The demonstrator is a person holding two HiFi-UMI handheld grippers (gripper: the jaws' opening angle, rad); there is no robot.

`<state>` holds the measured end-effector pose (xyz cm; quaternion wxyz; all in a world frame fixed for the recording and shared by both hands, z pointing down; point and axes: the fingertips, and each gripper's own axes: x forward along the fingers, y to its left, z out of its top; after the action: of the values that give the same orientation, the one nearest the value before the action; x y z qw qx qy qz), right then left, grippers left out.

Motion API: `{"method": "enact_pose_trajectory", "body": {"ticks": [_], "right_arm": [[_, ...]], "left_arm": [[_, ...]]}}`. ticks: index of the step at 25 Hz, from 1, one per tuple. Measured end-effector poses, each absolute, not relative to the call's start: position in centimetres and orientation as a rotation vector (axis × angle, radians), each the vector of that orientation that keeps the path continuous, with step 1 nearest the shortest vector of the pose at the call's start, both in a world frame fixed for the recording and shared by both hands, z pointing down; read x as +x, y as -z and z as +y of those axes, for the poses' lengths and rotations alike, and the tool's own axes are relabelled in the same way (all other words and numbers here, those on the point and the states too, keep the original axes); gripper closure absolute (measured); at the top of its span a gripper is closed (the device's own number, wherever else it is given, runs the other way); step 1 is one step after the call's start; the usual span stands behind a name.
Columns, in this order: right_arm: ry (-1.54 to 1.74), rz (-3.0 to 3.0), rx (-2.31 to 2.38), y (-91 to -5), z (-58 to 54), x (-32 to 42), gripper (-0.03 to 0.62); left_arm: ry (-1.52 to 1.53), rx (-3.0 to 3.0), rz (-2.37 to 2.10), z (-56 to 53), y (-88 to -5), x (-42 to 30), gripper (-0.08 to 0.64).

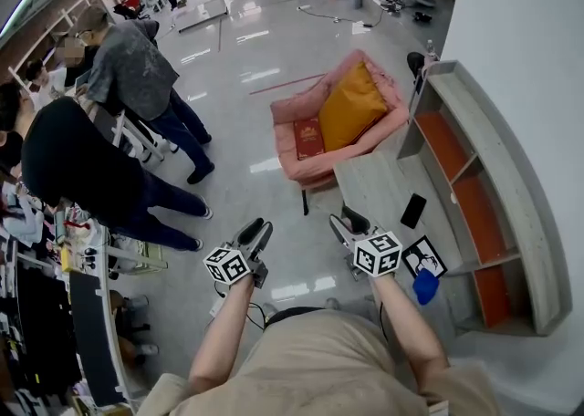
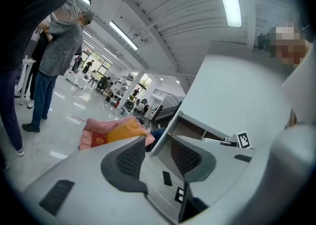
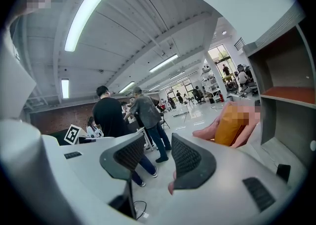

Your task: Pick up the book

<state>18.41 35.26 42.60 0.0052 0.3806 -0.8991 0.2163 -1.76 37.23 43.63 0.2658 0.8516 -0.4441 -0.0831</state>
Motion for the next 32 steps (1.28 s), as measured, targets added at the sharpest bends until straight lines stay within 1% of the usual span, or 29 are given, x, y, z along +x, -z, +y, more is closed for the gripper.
{"method": "enact_pose_trajectory", "body": {"ticks": [21, 32], "right_arm": [[-0.743, -2.84, 1.174, -43.4, 35.1, 18.1, 0.43], [-0.76, -2.809, 1.131, -44.5, 33.2, 13.5, 0.43]], "left_arm": [[0.22, 2.29, -1.221, 37.9, -42.9, -1.7, 0.396], [0.215, 2.249, -1.234, 36.7, -44.3, -6.0, 0.396]]}}
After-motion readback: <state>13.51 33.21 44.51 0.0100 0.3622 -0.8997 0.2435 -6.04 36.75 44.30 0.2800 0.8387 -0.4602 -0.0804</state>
